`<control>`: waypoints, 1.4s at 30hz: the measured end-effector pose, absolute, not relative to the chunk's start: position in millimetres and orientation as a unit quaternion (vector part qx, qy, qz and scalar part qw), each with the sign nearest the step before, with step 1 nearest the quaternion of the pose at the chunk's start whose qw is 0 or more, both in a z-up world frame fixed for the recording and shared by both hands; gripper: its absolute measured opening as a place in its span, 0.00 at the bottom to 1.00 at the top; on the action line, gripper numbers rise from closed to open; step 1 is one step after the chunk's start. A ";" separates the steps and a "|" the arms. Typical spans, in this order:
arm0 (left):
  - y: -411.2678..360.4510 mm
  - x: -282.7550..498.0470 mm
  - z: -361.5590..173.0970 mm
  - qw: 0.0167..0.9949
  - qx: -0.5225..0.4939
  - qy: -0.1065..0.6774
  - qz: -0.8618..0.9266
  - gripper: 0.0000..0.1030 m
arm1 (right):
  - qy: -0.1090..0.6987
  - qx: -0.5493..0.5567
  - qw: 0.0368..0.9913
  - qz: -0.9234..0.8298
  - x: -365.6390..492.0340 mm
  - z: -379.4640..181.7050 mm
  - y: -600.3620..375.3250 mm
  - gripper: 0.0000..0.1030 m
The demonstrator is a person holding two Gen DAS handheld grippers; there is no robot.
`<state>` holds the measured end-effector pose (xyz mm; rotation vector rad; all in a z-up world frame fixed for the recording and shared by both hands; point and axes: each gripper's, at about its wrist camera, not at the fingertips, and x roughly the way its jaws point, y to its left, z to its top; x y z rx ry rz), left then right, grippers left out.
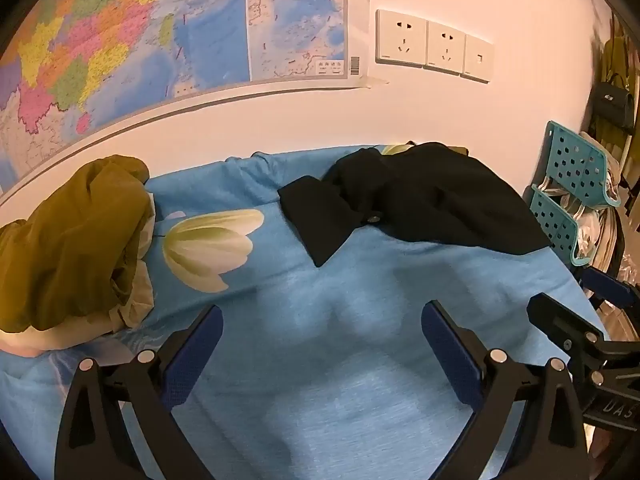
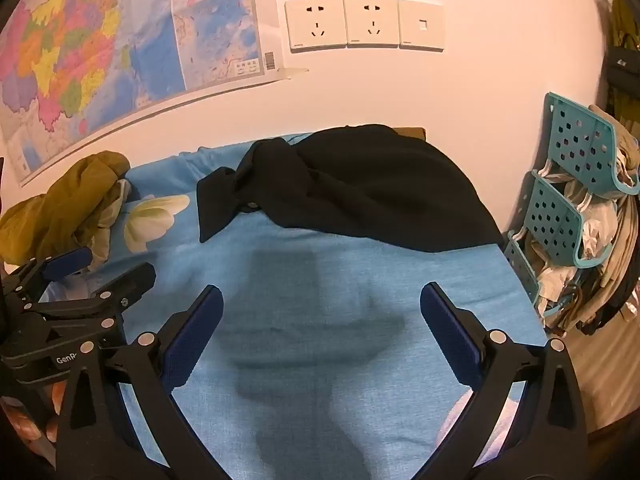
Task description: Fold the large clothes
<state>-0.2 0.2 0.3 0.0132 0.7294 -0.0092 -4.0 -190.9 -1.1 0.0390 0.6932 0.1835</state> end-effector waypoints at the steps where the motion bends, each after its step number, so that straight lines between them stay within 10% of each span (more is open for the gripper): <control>1: 0.2 -0.7 0.5 0.936 0.006 0.352 -0.006 0.93 | 0.335 0.018 0.938 0.088 -4.9 -0.7 -192.1 0.95; 42: -4.5 0.3 -1.2 0.933 0.006 0.360 -0.006 0.93 | 0.323 -0.010 0.943 0.078 -13.0 9.1 -187.2 0.95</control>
